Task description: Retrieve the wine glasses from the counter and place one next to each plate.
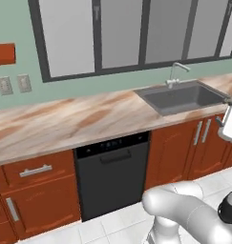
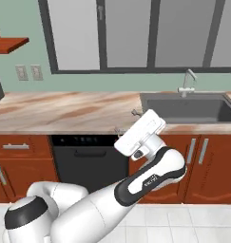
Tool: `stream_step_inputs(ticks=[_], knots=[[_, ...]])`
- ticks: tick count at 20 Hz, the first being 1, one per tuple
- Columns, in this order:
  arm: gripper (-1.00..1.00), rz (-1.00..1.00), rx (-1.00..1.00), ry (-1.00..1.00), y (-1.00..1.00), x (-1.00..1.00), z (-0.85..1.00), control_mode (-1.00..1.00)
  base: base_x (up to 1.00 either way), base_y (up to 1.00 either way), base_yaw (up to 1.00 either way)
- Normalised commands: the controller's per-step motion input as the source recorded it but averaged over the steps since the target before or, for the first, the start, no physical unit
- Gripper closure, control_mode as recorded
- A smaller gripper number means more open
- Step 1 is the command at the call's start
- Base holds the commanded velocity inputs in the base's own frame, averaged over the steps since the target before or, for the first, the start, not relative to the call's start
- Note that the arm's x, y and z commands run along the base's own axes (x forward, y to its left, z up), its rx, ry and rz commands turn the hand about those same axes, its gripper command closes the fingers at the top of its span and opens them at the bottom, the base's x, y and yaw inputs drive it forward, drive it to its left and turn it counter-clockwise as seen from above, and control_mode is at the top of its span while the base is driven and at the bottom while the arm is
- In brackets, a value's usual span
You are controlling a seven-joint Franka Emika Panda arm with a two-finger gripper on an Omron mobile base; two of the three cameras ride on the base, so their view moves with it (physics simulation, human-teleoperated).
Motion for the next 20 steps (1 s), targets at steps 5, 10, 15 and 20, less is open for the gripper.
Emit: stream_step_inputs(ticks=[5,10,15,20], knots=[[-1.0,0.0,0.0,0.0,0.0,0.0,0.0,1.0,-0.99,1.0,-0.23],[-1.0,0.0,0.0,0.0,0.0,0.0,0.0,1.0,-1.0,1.0,-0.19],[-1.0,0.0,0.0,0.0,0.0,0.0,0.0,1.0,0.33,1.0,-0.23],[-1.0,0.0,0.0,0.0,0.0,0.0,0.0,1.0,0.9,1.0,-0.21]])
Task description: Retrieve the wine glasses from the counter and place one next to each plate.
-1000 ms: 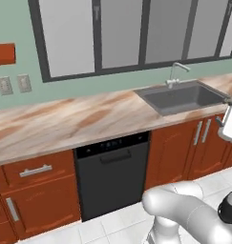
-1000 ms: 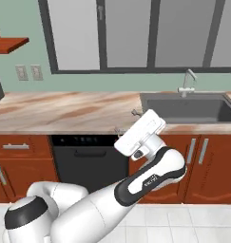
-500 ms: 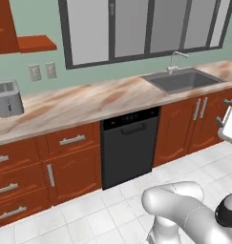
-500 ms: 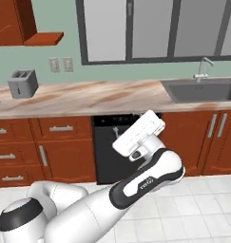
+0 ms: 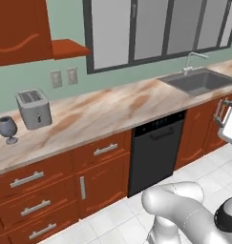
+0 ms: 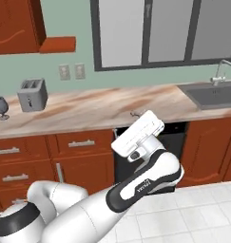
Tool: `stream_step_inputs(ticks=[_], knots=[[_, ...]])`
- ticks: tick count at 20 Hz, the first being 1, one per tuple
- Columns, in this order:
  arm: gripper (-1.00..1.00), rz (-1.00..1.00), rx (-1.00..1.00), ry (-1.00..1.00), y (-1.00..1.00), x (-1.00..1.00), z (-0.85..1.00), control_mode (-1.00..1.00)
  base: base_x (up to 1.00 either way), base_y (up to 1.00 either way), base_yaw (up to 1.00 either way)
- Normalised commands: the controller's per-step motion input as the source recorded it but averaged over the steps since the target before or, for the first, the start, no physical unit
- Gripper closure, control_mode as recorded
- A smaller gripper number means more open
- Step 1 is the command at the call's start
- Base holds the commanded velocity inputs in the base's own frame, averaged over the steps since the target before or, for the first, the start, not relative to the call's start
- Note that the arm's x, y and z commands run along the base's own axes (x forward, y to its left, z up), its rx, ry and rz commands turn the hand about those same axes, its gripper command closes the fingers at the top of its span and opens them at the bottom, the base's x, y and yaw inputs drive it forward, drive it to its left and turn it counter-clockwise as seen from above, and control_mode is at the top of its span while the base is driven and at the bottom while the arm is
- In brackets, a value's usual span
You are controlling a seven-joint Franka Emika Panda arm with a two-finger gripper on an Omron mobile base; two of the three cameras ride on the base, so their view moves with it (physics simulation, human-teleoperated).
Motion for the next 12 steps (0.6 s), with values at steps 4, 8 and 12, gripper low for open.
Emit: stream_step_inputs(ticks=[4,8,12], knots=[[-1.0,0.0,0.0,0.0,0.0,0.0,0.0,1.0,0.19,1.0,-0.06],[-1.0,0.0,0.0,0.0,0.0,0.0,0.0,1.0,-0.12,1.0,0.15],[-1.0,0.0,0.0,0.0,0.0,0.0,0.0,1.0,-0.04,0.89,0.27]])
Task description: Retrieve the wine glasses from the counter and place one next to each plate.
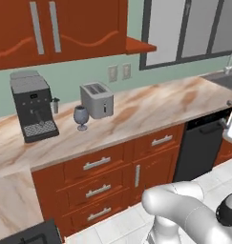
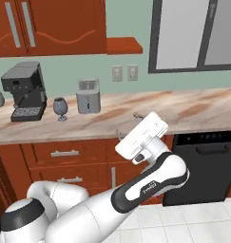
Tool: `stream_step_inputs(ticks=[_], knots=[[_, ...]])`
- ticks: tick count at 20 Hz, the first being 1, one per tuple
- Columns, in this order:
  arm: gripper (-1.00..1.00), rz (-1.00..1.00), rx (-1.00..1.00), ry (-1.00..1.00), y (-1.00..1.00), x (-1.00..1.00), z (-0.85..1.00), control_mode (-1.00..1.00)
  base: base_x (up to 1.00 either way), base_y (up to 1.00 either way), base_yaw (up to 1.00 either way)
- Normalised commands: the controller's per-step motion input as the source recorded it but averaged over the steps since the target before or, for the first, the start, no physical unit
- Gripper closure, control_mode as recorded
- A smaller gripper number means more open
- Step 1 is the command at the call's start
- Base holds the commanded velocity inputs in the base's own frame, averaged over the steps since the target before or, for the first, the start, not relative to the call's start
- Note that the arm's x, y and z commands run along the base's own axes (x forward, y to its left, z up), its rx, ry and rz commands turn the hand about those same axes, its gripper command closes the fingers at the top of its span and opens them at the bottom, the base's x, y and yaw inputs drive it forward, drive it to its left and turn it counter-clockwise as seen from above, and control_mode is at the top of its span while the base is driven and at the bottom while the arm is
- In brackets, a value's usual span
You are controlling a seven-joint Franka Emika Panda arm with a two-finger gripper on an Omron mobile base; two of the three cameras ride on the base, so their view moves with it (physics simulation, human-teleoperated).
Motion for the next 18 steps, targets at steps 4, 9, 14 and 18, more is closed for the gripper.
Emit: stream_step_inputs(ticks=[4,9,14,18], knots=[[-1.0,0.0,0.0,0.0,0.0,0.0,0.0,1.0,0.04,0.5,0.33],[-1.0,0.0,0.0,0.0,0.0,0.0,0.0,1.0,0.34,0.09,0.35],[-1.0,0.0,0.0,0.0,0.0,0.0,0.0,1.0,0.81,-0.01,0.32],[-1.0,0.0,0.0,0.0,0.0,0.0,0.0,1.0,0.93,-0.39,0.27]])
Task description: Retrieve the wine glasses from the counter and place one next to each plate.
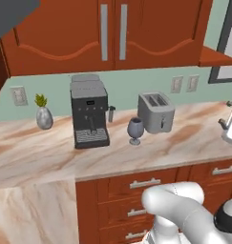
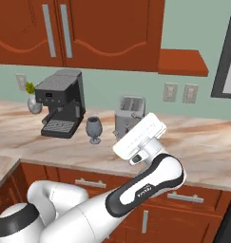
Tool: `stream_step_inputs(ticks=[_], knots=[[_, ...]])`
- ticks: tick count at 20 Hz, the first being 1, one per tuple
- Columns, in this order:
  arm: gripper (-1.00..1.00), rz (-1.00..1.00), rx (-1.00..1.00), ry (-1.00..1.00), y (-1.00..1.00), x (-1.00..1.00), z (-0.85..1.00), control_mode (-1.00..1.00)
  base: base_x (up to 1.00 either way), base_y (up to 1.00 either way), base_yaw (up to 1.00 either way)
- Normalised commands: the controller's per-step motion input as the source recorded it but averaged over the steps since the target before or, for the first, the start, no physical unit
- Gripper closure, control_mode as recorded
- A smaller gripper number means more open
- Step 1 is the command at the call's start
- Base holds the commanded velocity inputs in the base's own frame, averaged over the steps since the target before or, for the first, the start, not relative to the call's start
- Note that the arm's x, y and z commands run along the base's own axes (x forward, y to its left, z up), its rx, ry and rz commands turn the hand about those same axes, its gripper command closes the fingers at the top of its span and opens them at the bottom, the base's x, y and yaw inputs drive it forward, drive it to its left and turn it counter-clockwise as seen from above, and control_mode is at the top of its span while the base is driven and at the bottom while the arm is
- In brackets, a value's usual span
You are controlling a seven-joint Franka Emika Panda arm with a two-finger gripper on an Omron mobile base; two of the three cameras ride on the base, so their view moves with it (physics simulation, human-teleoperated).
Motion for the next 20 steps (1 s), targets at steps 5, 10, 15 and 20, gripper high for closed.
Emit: stream_step_inputs(ticks=[5,10,15,20], knots=[[-1.0,0.0,0.0,0.0,0.0,0.0,0.0,1.0,0.77,0.37,0.03],[-1.0,0.0,0.0,0.0,0.0,0.0,0.0,1.0,0.43,0.7,0.0],[-1.0,0.0,0.0,0.0,0.0,0.0,0.0,1.0,0.4,0.57,-0.05],[-1.0,0.0,0.0,0.0,0.0,0.0,0.0,1.0,0.5,0.58,-0.22]])
